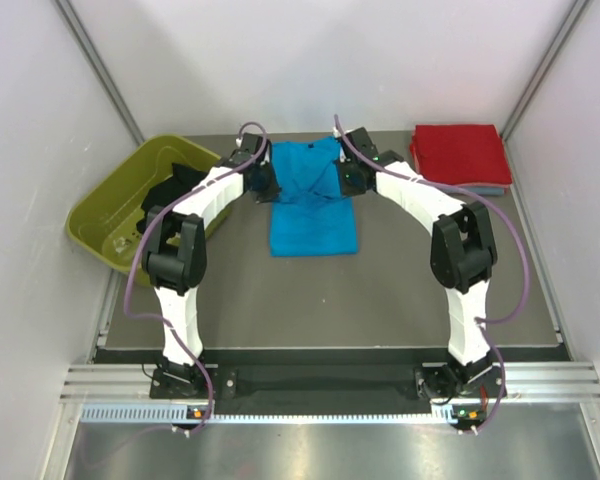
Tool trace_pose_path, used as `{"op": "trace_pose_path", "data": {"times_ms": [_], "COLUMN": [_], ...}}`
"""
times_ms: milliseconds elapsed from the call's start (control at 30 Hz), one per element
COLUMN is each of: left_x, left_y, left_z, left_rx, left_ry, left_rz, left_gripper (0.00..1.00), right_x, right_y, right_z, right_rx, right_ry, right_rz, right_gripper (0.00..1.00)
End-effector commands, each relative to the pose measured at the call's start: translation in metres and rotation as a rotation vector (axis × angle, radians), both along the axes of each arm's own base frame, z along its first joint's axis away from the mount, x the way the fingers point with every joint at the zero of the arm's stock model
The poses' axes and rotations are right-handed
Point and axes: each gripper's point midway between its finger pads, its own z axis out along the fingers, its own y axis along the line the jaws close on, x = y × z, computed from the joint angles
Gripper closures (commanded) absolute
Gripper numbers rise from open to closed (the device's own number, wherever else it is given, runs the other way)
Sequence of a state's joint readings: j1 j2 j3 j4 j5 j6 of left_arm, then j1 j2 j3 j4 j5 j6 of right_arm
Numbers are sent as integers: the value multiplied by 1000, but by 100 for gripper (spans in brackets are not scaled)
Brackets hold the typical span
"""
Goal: Fold and stack the t-shirts
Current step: Fold the tshirt
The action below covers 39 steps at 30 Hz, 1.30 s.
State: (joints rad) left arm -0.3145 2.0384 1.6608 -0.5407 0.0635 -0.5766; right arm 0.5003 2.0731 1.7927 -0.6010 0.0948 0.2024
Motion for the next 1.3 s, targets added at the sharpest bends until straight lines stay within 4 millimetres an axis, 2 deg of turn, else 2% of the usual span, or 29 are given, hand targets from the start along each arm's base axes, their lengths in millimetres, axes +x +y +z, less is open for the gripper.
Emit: {"op": "trace_pose_path", "data": {"times_ms": [0, 200, 467, 567, 800, 967, 1067, 1233, 1267], "left_x": [22, 36, 52, 58, 63, 64, 66, 67, 67], "left_y": [-2, -1, 9, 11, 14, 13, 25, 24, 22], "left_z": [19, 18, -2, -3, 0, -5, -6, -10, -9], "left_rx": [-21, -23, -9, -10, -1, 2, 48, 57, 53], "left_ry": [-80, -121, -127, -144, -170, -161, -168, -150, -147], "left_rz": [3, 22, 53, 61, 69, 67, 114, 109, 100], "left_gripper": [100, 100, 100, 100, 100, 100, 100, 84, 77], "right_x": [15, 32, 55, 61, 67, 71, 73, 79, 82], "right_y": [-2, -5, -3, -7, -9, -9, -6, -7, -7], "right_z": [24, 24, 15, 14, 18, 8, 1, -5, -4], "right_rx": [20, 36, 40, 39, 58, 56, 56, 50, 52], "right_ry": [-52, -73, -93, -104, -122, -115, -113, -114, -118], "right_rz": [10, 14, 42, 35, 29, 30, 40, 39, 37], "right_gripper": [100, 100, 100, 100, 100, 100, 100, 88, 87]}}
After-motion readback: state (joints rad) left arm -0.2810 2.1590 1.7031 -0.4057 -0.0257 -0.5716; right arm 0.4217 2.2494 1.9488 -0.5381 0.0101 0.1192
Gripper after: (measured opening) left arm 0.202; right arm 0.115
